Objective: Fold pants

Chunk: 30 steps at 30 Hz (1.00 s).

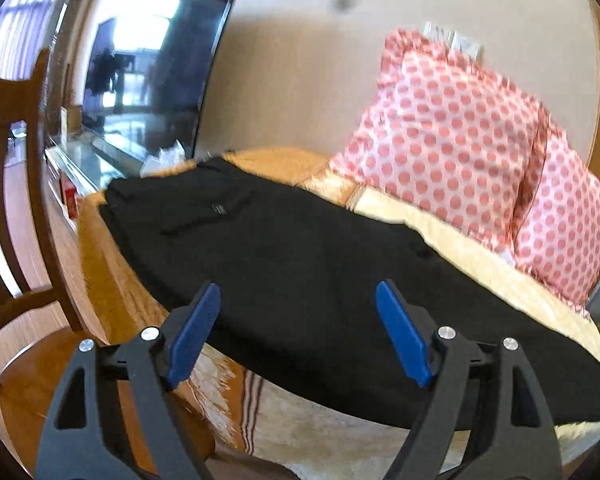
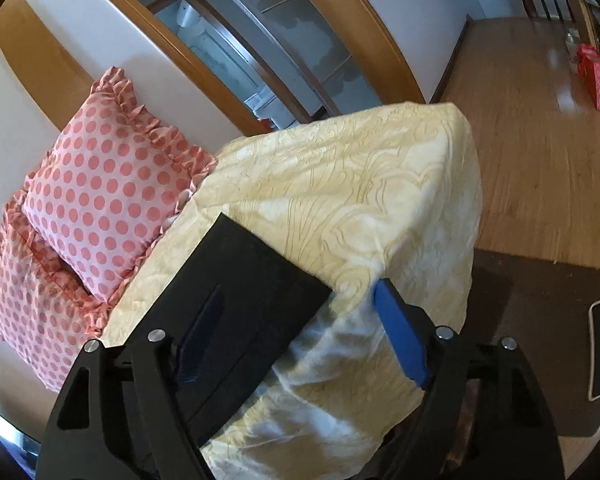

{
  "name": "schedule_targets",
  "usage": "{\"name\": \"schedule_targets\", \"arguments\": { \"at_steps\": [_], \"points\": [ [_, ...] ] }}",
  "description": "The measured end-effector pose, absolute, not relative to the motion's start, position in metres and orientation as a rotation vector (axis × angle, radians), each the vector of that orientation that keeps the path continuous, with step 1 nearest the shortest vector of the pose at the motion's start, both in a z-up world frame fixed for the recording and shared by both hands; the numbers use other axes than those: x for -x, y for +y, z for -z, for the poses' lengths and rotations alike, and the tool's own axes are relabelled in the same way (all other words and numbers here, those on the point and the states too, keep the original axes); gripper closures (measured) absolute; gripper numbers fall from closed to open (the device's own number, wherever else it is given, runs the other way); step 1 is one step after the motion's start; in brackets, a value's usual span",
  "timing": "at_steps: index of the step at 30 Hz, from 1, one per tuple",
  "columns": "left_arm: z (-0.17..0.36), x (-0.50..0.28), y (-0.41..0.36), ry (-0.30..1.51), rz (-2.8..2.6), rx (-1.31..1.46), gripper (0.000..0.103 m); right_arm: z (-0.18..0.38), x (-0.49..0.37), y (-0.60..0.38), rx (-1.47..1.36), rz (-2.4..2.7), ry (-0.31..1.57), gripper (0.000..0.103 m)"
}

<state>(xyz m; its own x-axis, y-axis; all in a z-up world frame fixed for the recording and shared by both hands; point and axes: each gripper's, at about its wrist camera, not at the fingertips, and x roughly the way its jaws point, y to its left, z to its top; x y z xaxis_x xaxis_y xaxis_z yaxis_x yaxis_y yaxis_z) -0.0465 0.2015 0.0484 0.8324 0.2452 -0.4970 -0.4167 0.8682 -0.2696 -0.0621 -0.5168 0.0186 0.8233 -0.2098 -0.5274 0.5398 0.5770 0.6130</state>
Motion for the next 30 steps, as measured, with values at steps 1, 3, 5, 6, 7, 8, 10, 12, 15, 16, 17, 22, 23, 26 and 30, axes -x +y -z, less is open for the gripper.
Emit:
{"name": "schedule_targets", "arguments": {
  "at_steps": [1, 3, 5, 6, 7, 8, 10, 12, 15, 16, 17, 22, 23, 26, 30],
  "points": [
    [-0.044, 0.043, 0.201, 0.491, -0.364, 0.378, 0.022, -0.018, 0.066, -0.518, -0.867, 0.450, 0.400, 0.029],
    [-0.030, 0.035, 0.204, 0.565, -0.418, 0.340, 0.022, -0.021, 0.071, -0.518, -0.872, 0.436, 0.356, 0.029],
    [-0.019, 0.037, 0.207, 0.591, -0.438, 0.333, 0.022, -0.025, 0.069, -0.519, -0.861, 0.405, 0.339, 0.029],
    [-0.020, 0.042, 0.207, 0.578, -0.442, 0.340, 0.022, -0.027, 0.066, -0.520, -0.863, 0.395, 0.338, 0.029],
    [-0.023, 0.046, 0.207, 0.554, -0.441, 0.348, 0.022, -0.028, 0.065, -0.521, -0.867, 0.390, 0.335, 0.030],
    [-0.026, 0.051, 0.207, 0.532, -0.442, 0.350, 0.022, -0.029, 0.063, -0.523, -0.876, 0.388, 0.335, 0.030],
    [-0.041, 0.058, 0.202, 0.453, -0.442, 0.336, 0.022, -0.026, 0.058, -0.526, -0.897, 0.374, 0.350, 0.030],
    [-0.056, 0.059, 0.191, 0.395, -0.408, 0.296, 0.019, -0.025, 0.055, -0.521, -0.890, 0.360, 0.354, 0.031],
    [-0.062, 0.047, 0.179, 0.398, -0.355, 0.250, 0.016, -0.024, 0.055, -0.512, -0.896, 0.319, 0.365, 0.033],
    [-0.061, 0.041, 0.176, 0.416, -0.339, 0.247, 0.016, -0.022, 0.055, -0.508, -0.912, 0.299, 0.369, 0.036],
    [-0.057, 0.036, 0.174, 0.438, -0.325, 0.251, 0.016, -0.021, 0.055, -0.506, -0.924, 0.283, 0.374, 0.038],
    [-0.032, 0.014, 0.175, 0.563, -0.274, 0.307, 0.016, -0.011, 0.045, -0.484, -0.975, 0.162, 0.430, 0.066],
    [-0.029, 0.013, 0.176, 0.575, -0.279, 0.306, 0.016, -0.009, 0.041, -0.480, -0.977, 0.151, 0.435, 0.069],
    [-0.024, 0.013, 0.171, 0.579, -0.277, 0.266, 0.015, -0.009, 0.034, -0.479, -0.945, 0.206, 0.419, 0.081],
    [-0.020, 0.012, 0.165, 0.587, -0.274, 0.217, 0.012, -0.025, 0.018, -0.470, -0.841, 0.265, 0.396, 0.097]
  ]
}}
